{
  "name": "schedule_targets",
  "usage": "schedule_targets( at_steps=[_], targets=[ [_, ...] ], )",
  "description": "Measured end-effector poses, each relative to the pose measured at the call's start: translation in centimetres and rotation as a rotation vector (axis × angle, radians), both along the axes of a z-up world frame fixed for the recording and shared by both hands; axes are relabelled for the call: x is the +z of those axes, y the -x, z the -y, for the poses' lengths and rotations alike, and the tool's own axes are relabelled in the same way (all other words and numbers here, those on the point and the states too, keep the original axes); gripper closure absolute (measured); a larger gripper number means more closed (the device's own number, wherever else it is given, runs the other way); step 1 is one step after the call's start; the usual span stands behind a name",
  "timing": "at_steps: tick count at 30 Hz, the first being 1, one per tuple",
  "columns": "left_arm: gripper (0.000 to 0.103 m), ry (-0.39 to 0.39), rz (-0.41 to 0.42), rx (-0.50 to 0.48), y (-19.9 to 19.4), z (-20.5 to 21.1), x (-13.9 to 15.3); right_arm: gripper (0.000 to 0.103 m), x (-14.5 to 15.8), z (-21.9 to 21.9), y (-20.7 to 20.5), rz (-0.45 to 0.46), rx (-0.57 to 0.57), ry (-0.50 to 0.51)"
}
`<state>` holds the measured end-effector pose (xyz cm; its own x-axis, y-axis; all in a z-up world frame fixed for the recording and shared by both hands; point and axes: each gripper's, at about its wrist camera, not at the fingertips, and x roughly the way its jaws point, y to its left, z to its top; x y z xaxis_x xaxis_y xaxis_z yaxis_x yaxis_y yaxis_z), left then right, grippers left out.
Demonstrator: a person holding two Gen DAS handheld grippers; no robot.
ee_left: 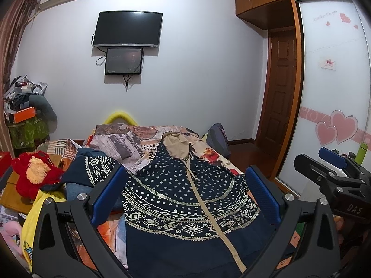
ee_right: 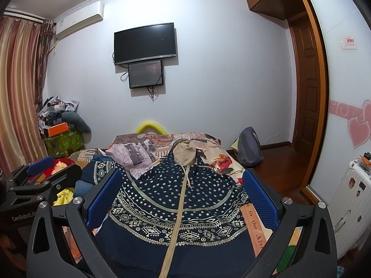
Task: Fold large clothes
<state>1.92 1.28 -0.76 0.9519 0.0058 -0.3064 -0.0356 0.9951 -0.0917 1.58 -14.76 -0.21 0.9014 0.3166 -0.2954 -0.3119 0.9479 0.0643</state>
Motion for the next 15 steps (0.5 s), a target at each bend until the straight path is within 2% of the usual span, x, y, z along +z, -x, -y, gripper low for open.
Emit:
schedule_targets(
  at_steps=[5, 9, 15],
  targets=[
    [0.000, 0.029, -0.035, -0.002, -2.3, -2.5, 0.1, 0.000, -0.5, -0.5, -2.0, -0.015, 0.019, 0.000],
    [0.000, 0.042, -0.070, 0.059, -5.1, -5.7, -0.2, 0.000, -1.2, -1.4, -4.5, -0.041, 0.035, 0.010],
    [0.000, 0.095, -0.204, 0.156, -10.7, -12.8, -2.2, 0.000, -2.6, -3.1, -9.2, -0.084, 0.063, 0.047]
  ],
)
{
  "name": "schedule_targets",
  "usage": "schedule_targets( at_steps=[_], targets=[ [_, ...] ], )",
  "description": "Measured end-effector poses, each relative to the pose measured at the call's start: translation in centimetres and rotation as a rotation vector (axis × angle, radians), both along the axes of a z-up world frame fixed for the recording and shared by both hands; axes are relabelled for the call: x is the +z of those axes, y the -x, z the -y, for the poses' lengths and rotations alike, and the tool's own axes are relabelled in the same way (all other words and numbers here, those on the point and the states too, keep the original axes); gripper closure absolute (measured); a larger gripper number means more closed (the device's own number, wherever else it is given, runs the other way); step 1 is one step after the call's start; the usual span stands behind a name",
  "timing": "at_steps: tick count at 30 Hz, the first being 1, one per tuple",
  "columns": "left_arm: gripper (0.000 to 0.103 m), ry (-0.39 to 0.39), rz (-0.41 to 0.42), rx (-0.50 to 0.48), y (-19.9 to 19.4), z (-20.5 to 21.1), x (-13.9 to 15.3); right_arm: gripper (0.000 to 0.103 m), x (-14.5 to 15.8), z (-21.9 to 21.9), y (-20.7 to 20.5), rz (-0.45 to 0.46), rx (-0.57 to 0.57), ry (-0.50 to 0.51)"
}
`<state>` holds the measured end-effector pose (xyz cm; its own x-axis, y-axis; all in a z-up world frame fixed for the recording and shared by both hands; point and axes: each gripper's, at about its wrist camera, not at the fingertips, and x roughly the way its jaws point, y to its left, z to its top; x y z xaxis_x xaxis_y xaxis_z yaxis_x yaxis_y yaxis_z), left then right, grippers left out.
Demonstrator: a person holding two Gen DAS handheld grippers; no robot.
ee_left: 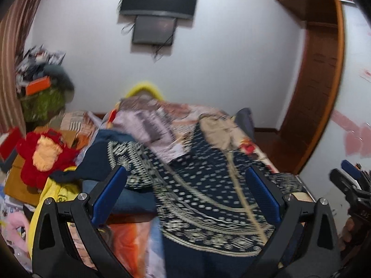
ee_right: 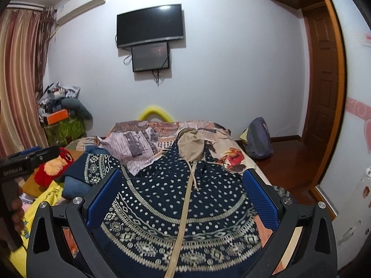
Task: Fold large clothes
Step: 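Lower the left gripper and grasp the navy hoodie sleeve cuff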
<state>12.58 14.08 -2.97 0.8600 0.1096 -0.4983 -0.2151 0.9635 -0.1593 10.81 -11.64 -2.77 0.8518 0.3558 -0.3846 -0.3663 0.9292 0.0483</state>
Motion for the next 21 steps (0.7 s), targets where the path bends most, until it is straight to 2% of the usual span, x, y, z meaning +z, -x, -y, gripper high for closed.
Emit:
schedule_targets(
  at_steps=[2, 6, 11, 15, 17, 19, 21],
  targets=[
    [0.000, 0.013, -0.072, 0.036, -2.4, -2.8, -1.1, 0.000, -0.4, -0.7, -1.9, -0.016, 0.013, 0.015],
    [0.000, -0.049, -0.232, 0.088, -6.6, -7.1, -4.3, 0.000, -1.2, -2.0, -5.9, -0.066, 0.033, 0.034],
    [0.000, 0.054, -0.374, 0.117, -10.2, -13.7, -9.2, 0.000, -3.7, -4.2, -10.8, -0.153, 0.061, 0.094],
    [0.000, 0.043, -0.434, 0.130, -11.6, -16.7, -12.4, 0.000, -6.3, -6.4, -13.5, -0.246, 0.096, 0.149],
    [0.000, 0.118, -0.434, 0.115, -11.3, -18.2, -13.3, 0.000, -8.0, -7.5, -14.8, -0.297, 0.114, 0.179],
    [0.002, 0.227, -0.415, 0.104, -10.7, -20.2, -14.3, 0.000, -9.3, -8.3, -15.9, -0.339, 0.132, 0.196],
    [0.003, 0.292, -0.396, 0.104, -9.9, -21.5, -14.5, 0.000, -10.4, -8.8, -16.7, -0.379, 0.143, 0.205]
  ],
)
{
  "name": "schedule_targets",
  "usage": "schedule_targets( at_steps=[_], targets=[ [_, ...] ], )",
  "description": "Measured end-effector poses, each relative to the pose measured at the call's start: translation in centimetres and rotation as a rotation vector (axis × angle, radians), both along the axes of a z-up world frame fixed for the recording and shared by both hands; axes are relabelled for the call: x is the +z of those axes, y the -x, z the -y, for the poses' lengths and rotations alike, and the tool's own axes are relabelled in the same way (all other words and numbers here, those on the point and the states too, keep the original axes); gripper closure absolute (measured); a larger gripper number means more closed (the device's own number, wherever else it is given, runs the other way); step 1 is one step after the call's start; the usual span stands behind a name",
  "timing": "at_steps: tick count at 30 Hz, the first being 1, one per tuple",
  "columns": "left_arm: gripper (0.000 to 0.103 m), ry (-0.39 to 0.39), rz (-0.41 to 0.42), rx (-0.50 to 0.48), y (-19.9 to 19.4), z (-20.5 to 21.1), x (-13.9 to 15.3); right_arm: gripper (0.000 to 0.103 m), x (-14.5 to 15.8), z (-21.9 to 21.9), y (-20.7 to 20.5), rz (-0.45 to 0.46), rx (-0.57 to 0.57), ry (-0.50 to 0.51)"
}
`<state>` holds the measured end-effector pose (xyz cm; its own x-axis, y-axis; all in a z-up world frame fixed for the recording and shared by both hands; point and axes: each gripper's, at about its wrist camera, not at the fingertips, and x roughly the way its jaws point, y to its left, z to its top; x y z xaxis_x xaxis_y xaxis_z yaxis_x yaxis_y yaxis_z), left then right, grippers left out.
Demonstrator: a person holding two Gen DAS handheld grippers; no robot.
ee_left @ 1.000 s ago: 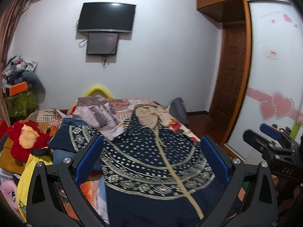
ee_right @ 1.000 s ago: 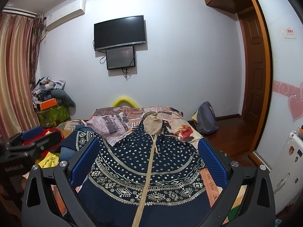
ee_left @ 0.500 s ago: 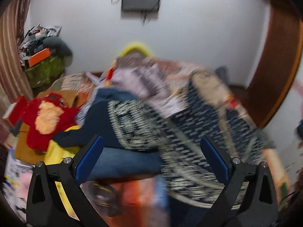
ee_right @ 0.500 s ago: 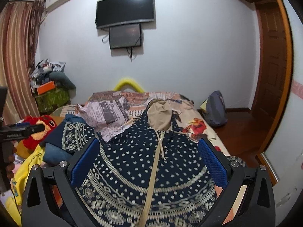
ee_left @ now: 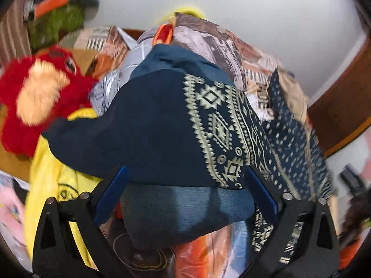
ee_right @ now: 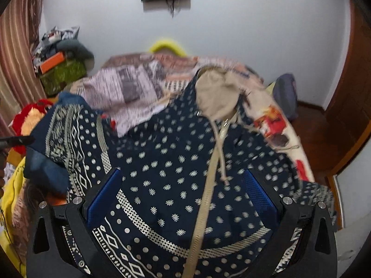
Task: Fold large clothes
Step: 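Lower the left gripper and grasp the navy hoodie sleeve cuff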
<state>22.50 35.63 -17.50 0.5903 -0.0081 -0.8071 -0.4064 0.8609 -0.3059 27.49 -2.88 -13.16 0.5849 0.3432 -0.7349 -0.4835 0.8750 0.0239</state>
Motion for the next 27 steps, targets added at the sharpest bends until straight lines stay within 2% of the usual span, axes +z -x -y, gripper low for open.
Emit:
schedule_targets(
  at_steps=[6, 8, 10, 13, 14, 16, 18, 21, 25, 27],
  targets=[
    [0.004, 0.121, 0.031, 0.022, 2.1, -3.8, -0.4, 0.000, -2.4, -1.5, -1.8, -0.057, 0.012, 0.023],
    [0.006, 0.184, 0.032, 0.037, 2.5, -5.2, -1.2, 0.000, -3.0, -1.9, -2.1, -0.064, 0.015, 0.036],
    [0.014, 0.274, 0.041, 0.035, 2.6, -6.4, -2.4, 0.000, -3.3, -2.2, -2.1, -0.071, 0.018, 0.048],
    [0.016, 0.388, 0.051, 0.049, 2.5, -7.6, -4.4, 0.000, -3.7, -2.5, -2.0, -0.071, 0.019, 0.071],
    [0.016, 0.400, 0.059, 0.061, 2.6, -7.8, -4.8, 0.000, -3.7, -2.5, -2.0, -0.070, 0.019, 0.077],
    [0.016, 0.383, 0.068, 0.103, 2.4, -8.4, -5.5, 0.000, -3.7, -2.5, -1.9, -0.064, 0.016, 0.085],
    [0.016, 0.399, 0.107, 0.126, 2.1, -9.2, -5.9, 0.000, -3.7, -2.6, -1.9, -0.061, 0.010, 0.092],
    [0.017, 0.367, 0.135, 0.160, 1.6, -10.0, -5.7, 0.000, -3.6, -2.5, -1.9, -0.055, 0.000, 0.101],
    [0.018, 0.168, 0.139, 0.223, 1.0, -9.4, -3.4, 0.000, -3.1, -2.0, -1.7, -0.037, -0.011, 0.119],
    [0.031, 0.079, 0.142, 0.252, 0.8, -9.0, -2.2, 0.000, -2.9, -1.6, -1.6, -0.030, -0.017, 0.122]
  ],
)
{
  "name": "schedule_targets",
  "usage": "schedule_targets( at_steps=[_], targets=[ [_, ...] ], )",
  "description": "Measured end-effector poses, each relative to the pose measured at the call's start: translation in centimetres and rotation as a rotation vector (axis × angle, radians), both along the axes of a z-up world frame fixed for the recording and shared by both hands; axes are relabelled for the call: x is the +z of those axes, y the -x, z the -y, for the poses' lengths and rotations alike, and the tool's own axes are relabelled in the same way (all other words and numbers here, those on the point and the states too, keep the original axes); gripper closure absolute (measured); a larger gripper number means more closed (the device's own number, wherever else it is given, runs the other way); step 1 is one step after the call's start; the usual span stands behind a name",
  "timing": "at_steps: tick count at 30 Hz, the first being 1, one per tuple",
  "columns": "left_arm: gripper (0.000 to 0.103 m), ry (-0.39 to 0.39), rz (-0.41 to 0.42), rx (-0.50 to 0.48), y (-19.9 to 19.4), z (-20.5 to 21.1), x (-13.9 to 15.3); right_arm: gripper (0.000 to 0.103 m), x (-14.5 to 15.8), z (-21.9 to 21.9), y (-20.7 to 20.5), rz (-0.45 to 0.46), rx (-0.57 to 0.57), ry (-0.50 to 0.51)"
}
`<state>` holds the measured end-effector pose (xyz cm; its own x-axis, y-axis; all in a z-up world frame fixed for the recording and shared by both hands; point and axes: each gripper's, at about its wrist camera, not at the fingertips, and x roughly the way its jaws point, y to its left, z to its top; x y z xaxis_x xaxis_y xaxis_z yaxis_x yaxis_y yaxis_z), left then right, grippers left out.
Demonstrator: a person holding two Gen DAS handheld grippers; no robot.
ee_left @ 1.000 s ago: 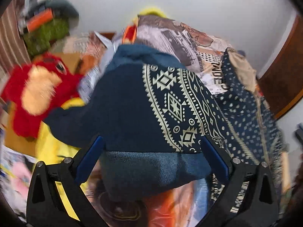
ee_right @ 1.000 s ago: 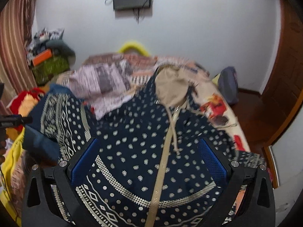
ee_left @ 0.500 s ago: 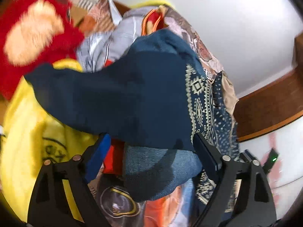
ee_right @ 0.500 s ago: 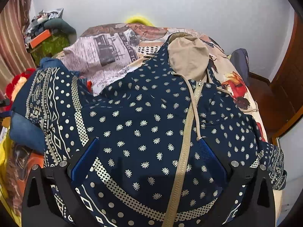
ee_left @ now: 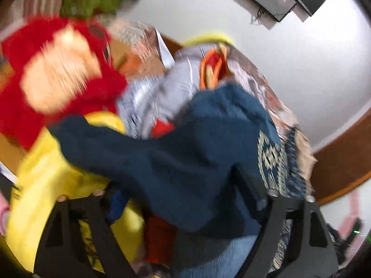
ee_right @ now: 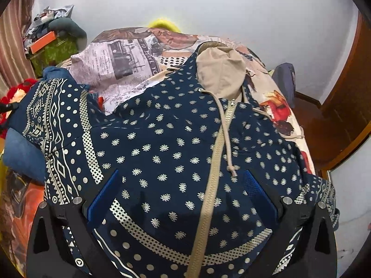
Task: Fold large clothes
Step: 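Lower the left gripper and grasp the navy hoodie sleeve cuff, then lift the sleeve with the left gripper across the hoodie body and release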
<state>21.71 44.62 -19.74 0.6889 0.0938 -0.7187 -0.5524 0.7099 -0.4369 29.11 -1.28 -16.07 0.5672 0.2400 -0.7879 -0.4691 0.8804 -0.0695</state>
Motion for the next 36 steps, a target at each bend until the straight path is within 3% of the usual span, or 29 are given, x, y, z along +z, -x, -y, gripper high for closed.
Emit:
schedule_targets(
  at_steps=[1, 2, 4, 7, 11, 17, 23, 28, 32, 36],
  targets=[
    [0.046, -0.040, -0.008, 0.018, -0.2, 0.2, 0.7, 0.000, 0.1, 0.2, 0.1, 0.004, -0.004, 0.001],
    [0.067, -0.071, -0.026, 0.040, -0.5, 0.2, 1.2, 0.000, 0.2, 0.4, 0.1, 0.006, -0.008, 0.000],
    [0.093, -0.108, -0.063, 0.053, -1.3, 0.0, 1.8, 0.000, 0.5, 0.9, 0.2, 0.006, -0.017, -0.011],
    [0.096, -0.166, -0.056, 0.076, -1.4, 0.6, 3.9, 0.000, 1.2, 1.9, 0.4, 0.007, -0.026, -0.041],
    [0.098, -0.269, 0.042, 0.032, -1.7, 4.4, 8.5, 0.000, 2.1, 3.1, 0.7, 0.020, -0.035, -0.071],
    [0.098, -0.341, 0.147, -0.122, -5.4, 12.3, 15.2, 0.000, 4.1, 5.3, 1.1, 0.036, -0.041, -0.126],
    [0.099, -0.410, 0.205, -0.298, -10.4, 22.2, 18.5, 0.000, 5.9, 7.7, 1.0, 0.084, -0.061, -0.169],
    [0.099, -0.437, 0.139, -0.493, -14.7, 30.5, 16.3, 0.000, 6.2, 9.3, 0.8, 0.114, -0.079, -0.153],
    [0.099, -0.382, -0.024, -0.635, -18.5, 35.7, 10.4, 0.000, 5.4, 10.5, 0.5, 0.105, -0.096, -0.134],
    [0.099, -0.336, -0.161, -0.735, -19.8, 38.9, 4.0, 0.000, 4.2, 11.6, 0.5, 0.083, -0.104, -0.108]
  ],
)
